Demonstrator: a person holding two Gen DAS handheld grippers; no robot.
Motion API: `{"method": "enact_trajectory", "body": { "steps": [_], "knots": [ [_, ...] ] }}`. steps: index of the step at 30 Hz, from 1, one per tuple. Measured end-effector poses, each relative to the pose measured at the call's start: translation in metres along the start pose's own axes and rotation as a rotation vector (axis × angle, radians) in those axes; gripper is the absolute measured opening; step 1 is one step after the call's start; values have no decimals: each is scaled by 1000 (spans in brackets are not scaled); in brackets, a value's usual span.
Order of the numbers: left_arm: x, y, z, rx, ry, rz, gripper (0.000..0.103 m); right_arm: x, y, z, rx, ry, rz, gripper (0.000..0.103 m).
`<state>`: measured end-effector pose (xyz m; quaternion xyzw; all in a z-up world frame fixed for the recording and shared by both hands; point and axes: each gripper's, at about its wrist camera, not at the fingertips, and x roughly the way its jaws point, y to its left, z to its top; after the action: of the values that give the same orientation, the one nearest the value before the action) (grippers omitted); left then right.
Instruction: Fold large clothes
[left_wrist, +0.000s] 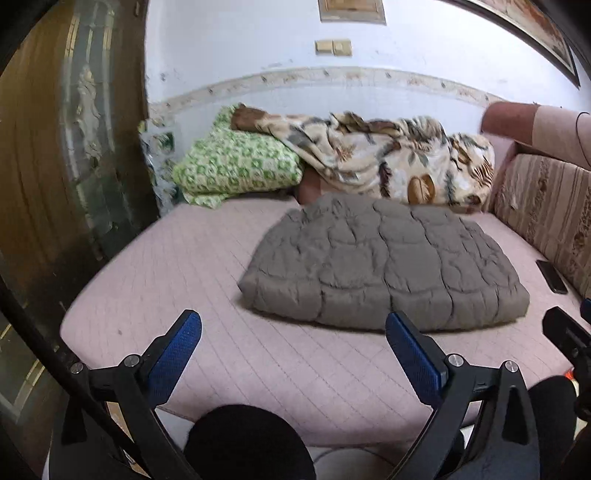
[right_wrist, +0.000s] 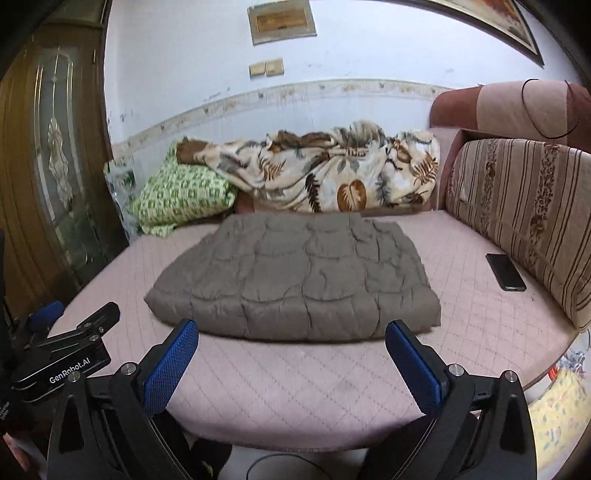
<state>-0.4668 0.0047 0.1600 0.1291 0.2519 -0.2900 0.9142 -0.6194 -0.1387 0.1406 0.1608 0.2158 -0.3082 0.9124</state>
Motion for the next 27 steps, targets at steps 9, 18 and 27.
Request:
{"method": "enact_trajectory", "body": {
  "steps": [9, 18, 27],
  "knots": [
    [19, -3, -10, 22, 77, 15, 100, 0, 8, -2, -43, -11, -1, 103],
    [22, -6, -13, 49, 87, 22, 100, 5, 14, -6, -66, 13, 14, 103],
    [24, -8, -15, 70, 106, 16, 100, 7, 13, -7, -64, 24, 14, 103]
  ]
}}
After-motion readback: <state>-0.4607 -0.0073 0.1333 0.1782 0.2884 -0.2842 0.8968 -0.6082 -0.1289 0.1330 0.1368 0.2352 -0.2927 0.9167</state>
